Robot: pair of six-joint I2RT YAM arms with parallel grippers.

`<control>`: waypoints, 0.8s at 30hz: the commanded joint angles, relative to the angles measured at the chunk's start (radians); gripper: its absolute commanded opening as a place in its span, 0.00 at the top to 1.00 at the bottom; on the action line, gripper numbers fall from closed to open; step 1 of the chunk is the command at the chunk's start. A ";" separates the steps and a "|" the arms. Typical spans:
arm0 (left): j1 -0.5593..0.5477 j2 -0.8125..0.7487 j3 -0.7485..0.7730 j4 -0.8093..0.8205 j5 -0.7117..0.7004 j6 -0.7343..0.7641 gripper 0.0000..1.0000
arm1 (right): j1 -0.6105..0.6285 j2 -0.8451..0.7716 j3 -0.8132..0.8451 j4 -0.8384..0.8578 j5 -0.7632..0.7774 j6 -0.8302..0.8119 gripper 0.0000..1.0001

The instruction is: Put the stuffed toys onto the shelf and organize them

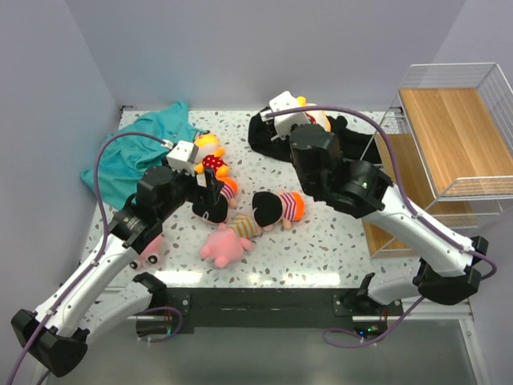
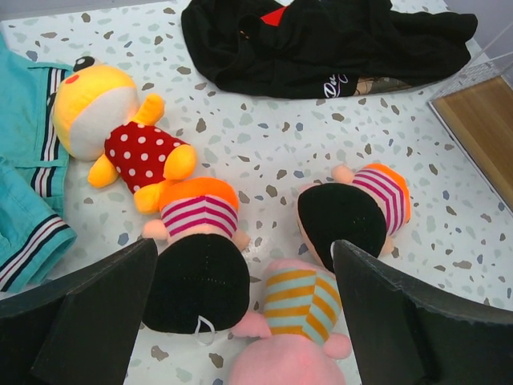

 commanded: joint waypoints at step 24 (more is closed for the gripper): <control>0.003 -0.011 0.005 0.020 -0.019 0.003 0.04 | 0.001 -0.169 0.191 0.413 0.270 -0.872 1.00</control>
